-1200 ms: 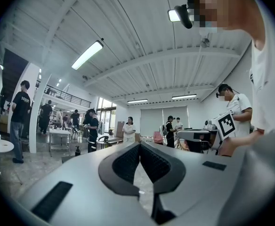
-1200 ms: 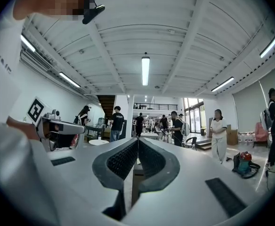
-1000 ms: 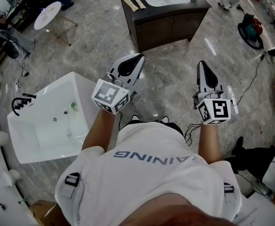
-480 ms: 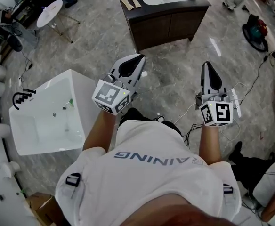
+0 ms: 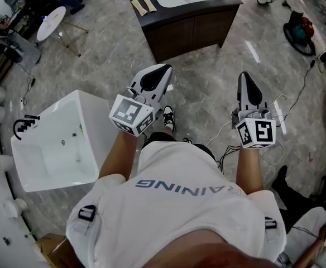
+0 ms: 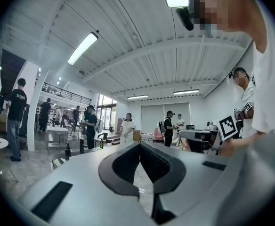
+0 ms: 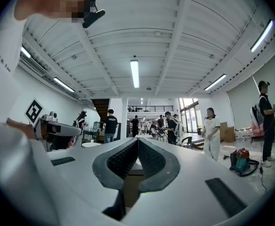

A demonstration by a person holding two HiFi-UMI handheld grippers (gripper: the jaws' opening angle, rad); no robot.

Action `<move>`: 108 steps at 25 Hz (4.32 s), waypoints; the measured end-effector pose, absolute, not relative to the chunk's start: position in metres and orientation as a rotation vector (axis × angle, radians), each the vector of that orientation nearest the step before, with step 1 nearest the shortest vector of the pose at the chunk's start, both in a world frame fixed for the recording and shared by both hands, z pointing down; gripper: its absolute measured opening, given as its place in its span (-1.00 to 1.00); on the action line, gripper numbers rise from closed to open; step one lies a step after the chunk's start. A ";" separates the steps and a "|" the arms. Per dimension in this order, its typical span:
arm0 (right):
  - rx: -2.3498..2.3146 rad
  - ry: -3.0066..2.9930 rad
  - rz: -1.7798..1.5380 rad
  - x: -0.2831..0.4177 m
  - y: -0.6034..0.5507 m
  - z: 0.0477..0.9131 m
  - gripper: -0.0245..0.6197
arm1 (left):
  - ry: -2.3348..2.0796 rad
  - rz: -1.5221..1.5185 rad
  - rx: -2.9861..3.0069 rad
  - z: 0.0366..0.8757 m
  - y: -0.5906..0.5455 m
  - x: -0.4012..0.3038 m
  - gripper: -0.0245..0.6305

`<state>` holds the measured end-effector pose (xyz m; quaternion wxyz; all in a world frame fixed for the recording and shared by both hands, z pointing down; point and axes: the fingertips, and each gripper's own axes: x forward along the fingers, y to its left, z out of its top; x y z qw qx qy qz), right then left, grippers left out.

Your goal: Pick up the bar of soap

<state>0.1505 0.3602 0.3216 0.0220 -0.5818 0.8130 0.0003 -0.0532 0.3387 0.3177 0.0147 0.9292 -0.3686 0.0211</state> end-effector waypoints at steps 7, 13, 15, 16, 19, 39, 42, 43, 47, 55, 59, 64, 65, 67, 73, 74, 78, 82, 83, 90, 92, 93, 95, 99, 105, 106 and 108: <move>-1.861 2.510 0.024 0.165 0.315 0.323 -0.88 | -1.087 0.039 2.902 0.323 0.287 -0.040 -0.90; -1.875 2.530 0.013 0.145 0.250 0.319 -0.88 | -1.076 0.035 2.891 0.323 0.223 -0.054 -0.90; -1.878 2.543 0.012 0.135 0.228 0.319 -0.89 | -1.077 0.030 2.886 0.322 0.200 -0.064 -0.90; -1.882 2.547 0.011 0.130 0.218 0.319 -0.88 | -1.078 0.029 2.885 0.322 0.188 -0.069 -0.90; -1.897 2.552 0.006 0.116 0.183 0.319 -0.88 | -1.081 0.024 2.877 0.324 0.154 -0.087 -0.90; -1.860 2.599 0.007 0.070 0.026 0.329 -0.88 | -1.113 0.006 2.842 0.338 0.005 -0.130 -0.90; -1.829 2.611 0.011 0.084 0.002 0.331 -0.88 | -1.139 0.019 2.834 0.341 -0.017 -0.115 -0.90; -1.816 2.618 0.014 0.091 -0.007 0.332 -0.89 | -1.152 0.022 2.834 0.340 -0.026 -0.108 -0.90; -1.792 2.616 -0.011 0.132 -0.040 0.330 -0.88 | -1.190 0.027 2.831 0.332 -0.055 -0.069 -0.90; -1.725 2.645 -0.065 0.229 -0.095 0.335 -0.88 | -1.246 0.063 2.817 0.330 -0.097 0.031 -0.90; -1.723 2.639 -0.108 0.272 -0.115 0.344 -0.88 | -1.268 0.082 2.811 0.329 -0.114 0.067 -0.90; -1.722 2.621 -0.149 0.307 -0.132 0.352 -0.88 | -1.278 0.088 2.797 0.331 -0.137 0.096 -0.90; -1.723 2.620 -0.153 0.312 -0.137 0.353 -0.88 | -1.273 0.091 2.798 0.331 -0.141 0.102 -0.90; -1.720 2.621 -0.153 0.317 -0.148 0.352 -0.88 | -1.265 0.093 2.805 0.331 -0.152 0.111 -0.90; -1.724 2.645 -0.123 0.318 -0.179 0.354 -0.88 | -1.245 0.081 2.818 0.336 -0.184 0.118 -0.90; -1.731 2.643 -0.124 0.318 -0.186 0.355 -0.88 | -1.243 0.076 2.816 0.338 -0.192 0.118 -0.90; -1.751 2.654 -0.117 0.315 -0.219 0.354 -0.88 | -1.231 0.056 2.811 0.339 -0.227 0.114 -0.90; -1.763 2.649 -0.113 0.301 -0.258 0.349 -0.88 | -1.220 0.061 2.813 0.339 -0.263 0.099 -0.90; -1.764 2.651 -0.113 0.295 -0.268 0.349 -0.88 | -1.221 0.062 2.810 0.339 -0.274 0.093 -0.90; -1.784 2.675 -0.115 0.249 -0.339 0.353 -0.88 | -1.240 0.050 2.787 0.346 -0.345 0.041 -0.90; -1.788 2.690 -0.116 0.234 -0.357 0.356 -0.88 | -1.243 0.047 2.774 0.351 -0.362 0.025 -0.90; -1.789 2.699 -0.116 0.228 -0.365 0.358 -0.88 | -1.245 0.047 2.770 0.353 -0.370 0.019 -0.90; -1.790 2.718 -0.118 0.216 -0.379 0.362 -0.88 | -1.253 0.048 2.765 0.357 -0.383 0.007 -0.90; -1.796 2.767 -0.128 0.199 -0.405 0.371 -0.88 | -1.273 0.038 2.738 0.363 -0.403 -0.012 -0.90; -1.842 2.834 -0.117 0.197 -0.454 0.397 -0.88 | -1.313 0.054 2.692 0.378 -0.423 -0.022 -0.90; -1.853 2.847 -0.108 0.199 -0.464 0.402 -0.88 | -1.322 0.058 2.684 0.380 -0.426 -0.021 -0.90; -1.867 2.869 -0.112 0.205 -0.483 0.414 -0.87 | -1.343 0.075 2.668 0.384 -0.432 -0.018 -0.90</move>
